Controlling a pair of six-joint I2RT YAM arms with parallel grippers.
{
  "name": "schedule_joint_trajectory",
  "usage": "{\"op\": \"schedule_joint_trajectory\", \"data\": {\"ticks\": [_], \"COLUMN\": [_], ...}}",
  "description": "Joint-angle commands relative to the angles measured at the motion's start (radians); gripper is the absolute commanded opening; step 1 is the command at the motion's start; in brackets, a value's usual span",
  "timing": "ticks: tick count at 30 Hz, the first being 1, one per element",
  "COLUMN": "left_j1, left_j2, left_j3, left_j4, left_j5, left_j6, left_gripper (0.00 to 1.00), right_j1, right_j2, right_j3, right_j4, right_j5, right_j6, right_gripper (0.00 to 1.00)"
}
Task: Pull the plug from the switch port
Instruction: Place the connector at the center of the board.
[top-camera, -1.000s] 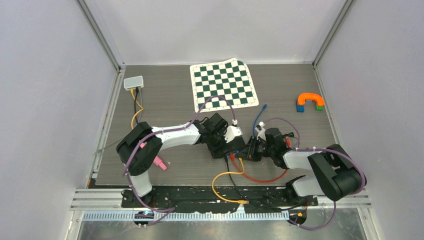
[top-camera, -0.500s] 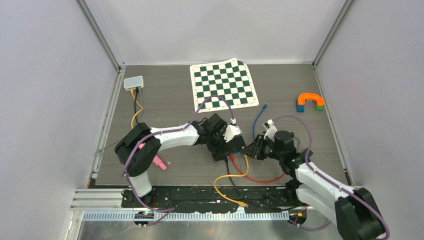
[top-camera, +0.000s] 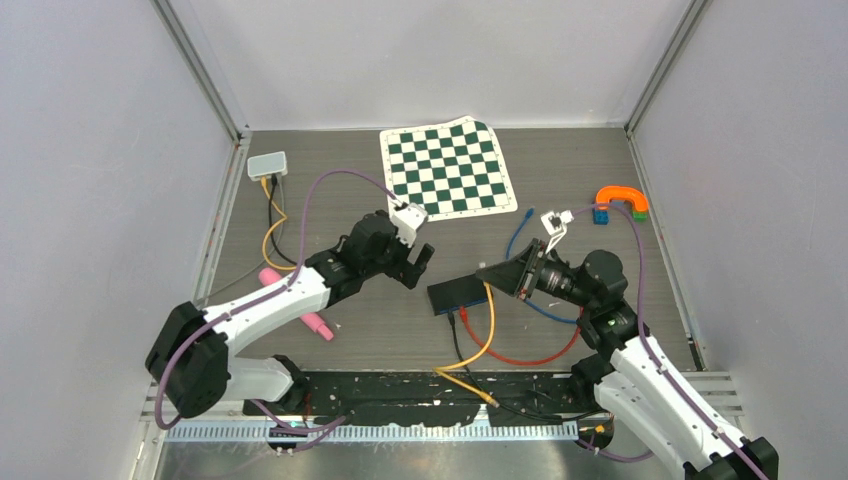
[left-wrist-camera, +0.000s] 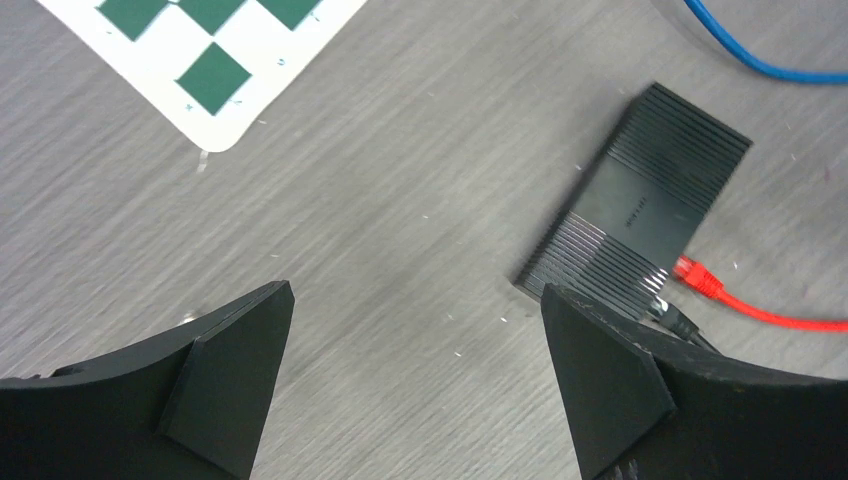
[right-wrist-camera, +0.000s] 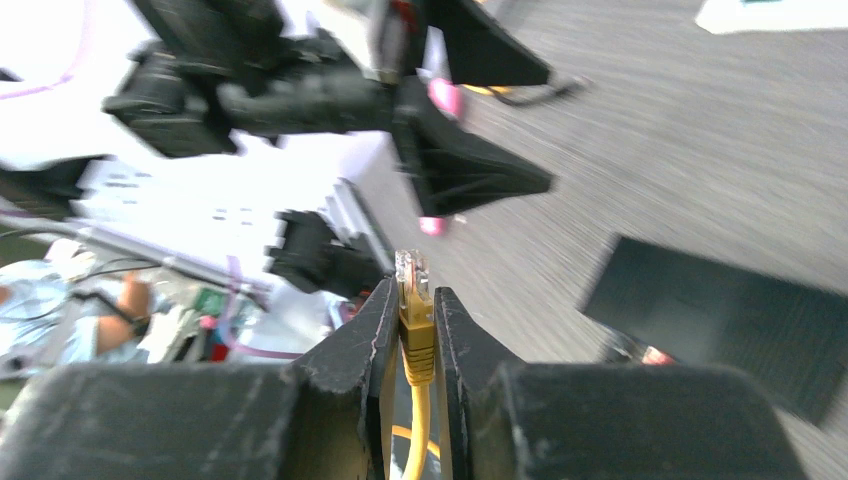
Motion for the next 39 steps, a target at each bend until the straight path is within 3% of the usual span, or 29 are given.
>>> {"op": "schedule_joint_trajectory", "data": {"ticks": [1, 4, 6, 9, 11, 14, 17, 23, 32, 35, 39], "left_j1": [0.022, 0.023, 0.024, 0.024, 0.024, 0.024, 0.024, 0.024, 0.023, 0.024, 0.024], "left_j2": [-0.057, -0.058, -0.059, -0.047, -0.026, -0.001, 0.014, 0.045, 0.068, 0.071, 0.074], "left_j3": [-0.024, -0.03, -0.035, -0.031, -0.013, 0.008, 0.02, 0.052, 0.079, 0.079, 0.076], "left_j4": [0.06, 0.049, 0.049, 0.039, 0.016, 0.0, -0.004, -0.024, -0.062, -0.064, -0.06], "left_j5": [-0.076, -0.091, -0.084, -0.059, -0.05, -0.018, 0.013, 0.074, 0.129, 0.141, 0.154], "left_j6": [-0.041, -0.048, -0.055, -0.052, -0.051, -0.043, -0.037, -0.022, -0.003, -0.001, -0.006], "left_gripper": [1.0, 1.0, 1.0, 1.0, 0.99, 1.0, 1.0, 1.0, 1.0, 1.0, 1.0], "right_j1": [0.0, -0.005, -0.006, -0.007, -0.007, -0.026, -0.075, -0.192, -0.246, -0.252, -0.257], "right_j2": [0.026, 0.018, 0.007, 0.027, 0.06, 0.09, 0.076, 0.112, 0.371, 0.521, 0.665], "right_j3": [0.134, 0.282, 0.363, 0.488, 0.54, 0.583, 0.601, 0.646, 0.704, 0.733, 0.75], "right_j4": [0.249, -0.031, -0.231, -0.525, -0.646, -0.742, -0.763, -0.809, -0.938, -0.976, -0.906], "right_j5": [-0.129, -0.001, 0.176, 0.569, 0.829, 1.072, 1.101, 0.807, 0.438, 0.481, 0.535], "right_j6": [0.143, -0.058, -0.23, -0.433, -0.496, -0.59, -0.651, -0.748, -0.818, -0.813, -0.795], "right_gripper": [0.05, 0.05, 0.05, 0.05, 0.05, 0.05, 0.05, 0.05, 0.05, 0.05, 0.06]}}
